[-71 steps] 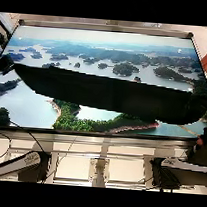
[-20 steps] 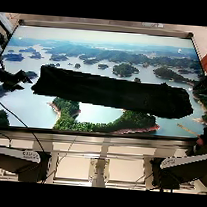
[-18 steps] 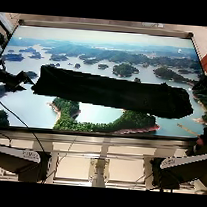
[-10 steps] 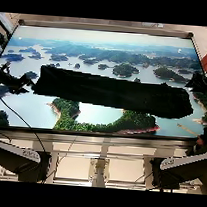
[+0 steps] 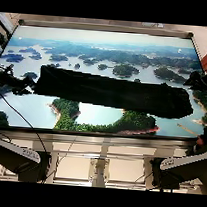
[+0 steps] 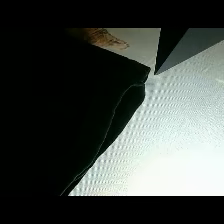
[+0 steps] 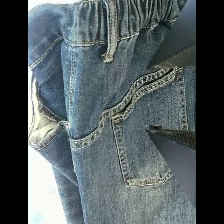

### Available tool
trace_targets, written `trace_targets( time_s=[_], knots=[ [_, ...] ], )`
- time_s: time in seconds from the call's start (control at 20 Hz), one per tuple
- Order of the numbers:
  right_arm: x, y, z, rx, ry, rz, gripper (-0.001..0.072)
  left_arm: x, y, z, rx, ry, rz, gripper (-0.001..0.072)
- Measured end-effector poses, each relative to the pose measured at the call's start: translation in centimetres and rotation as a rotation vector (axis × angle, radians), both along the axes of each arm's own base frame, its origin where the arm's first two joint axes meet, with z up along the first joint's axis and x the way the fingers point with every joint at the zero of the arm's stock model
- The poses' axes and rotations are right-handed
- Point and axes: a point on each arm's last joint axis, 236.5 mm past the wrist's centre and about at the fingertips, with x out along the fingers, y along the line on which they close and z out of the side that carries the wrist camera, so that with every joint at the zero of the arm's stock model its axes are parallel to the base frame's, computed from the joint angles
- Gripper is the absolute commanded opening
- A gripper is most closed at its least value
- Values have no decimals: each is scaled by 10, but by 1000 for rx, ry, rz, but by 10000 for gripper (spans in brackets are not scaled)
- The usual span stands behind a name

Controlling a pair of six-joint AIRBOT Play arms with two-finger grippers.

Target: Fold the clothes and pants, and hang the long-sleeved shirts on hangers.

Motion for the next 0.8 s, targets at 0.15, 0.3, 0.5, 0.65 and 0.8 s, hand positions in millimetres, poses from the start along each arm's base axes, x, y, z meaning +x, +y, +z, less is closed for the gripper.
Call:
trace_targets(
  time_s=[0.15,0.3,0.5,0.65,0.8],
  knots=[
    [0,0,0,-1,-1,0,412,1,-10,-8,-16,16,-18,460],
    [1,0,0,-2,-3,0,412,2,-20,-16,-35,34,-33,151],
    [0,0,0,-2,-2,1,412,1,-19,-18,-23,38,-36,20],
    [-4,3,0,11,17,9,412,-5,-8,4,40,25,-54,20],
    [-14,12,0,46,56,27,411,-25,22,48,209,17,-91,20]
  ],
)
